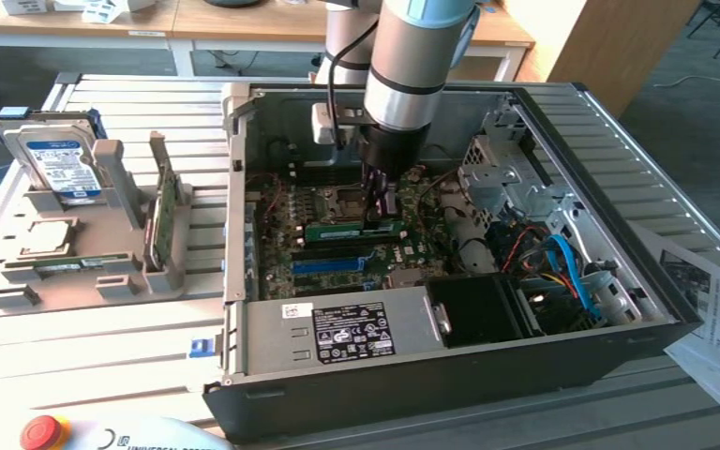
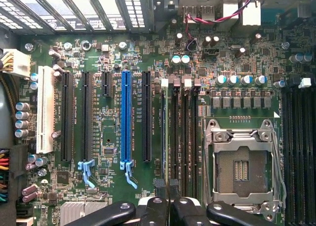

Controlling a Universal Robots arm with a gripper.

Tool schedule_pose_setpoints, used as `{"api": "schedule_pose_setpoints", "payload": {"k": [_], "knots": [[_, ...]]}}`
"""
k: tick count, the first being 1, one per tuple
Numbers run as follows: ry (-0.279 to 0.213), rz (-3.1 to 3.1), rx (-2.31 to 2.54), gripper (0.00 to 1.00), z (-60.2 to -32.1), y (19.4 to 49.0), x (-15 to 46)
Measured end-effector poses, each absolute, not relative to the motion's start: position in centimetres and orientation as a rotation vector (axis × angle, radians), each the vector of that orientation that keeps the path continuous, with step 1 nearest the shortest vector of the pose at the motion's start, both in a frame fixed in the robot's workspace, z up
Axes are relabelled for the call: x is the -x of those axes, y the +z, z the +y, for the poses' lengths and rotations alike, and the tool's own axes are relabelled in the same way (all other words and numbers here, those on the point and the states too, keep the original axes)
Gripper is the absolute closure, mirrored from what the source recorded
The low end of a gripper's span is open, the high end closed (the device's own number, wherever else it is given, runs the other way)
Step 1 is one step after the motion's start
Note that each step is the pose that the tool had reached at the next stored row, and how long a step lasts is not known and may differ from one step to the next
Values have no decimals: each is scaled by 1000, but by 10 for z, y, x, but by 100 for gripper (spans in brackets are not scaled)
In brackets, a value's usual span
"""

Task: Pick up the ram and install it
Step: 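Insert the ram into the slot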

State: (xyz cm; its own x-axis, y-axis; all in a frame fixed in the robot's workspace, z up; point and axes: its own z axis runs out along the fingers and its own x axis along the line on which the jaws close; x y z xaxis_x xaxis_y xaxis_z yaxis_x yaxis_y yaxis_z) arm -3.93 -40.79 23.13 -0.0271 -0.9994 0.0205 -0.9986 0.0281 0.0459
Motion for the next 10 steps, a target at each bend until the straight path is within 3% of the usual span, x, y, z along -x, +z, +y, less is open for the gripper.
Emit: {"api": "schedule_pose_setpoints", "payload": {"k": [10], "knots": [[-29,-2218,-2158,88,-408,231,39]]}}
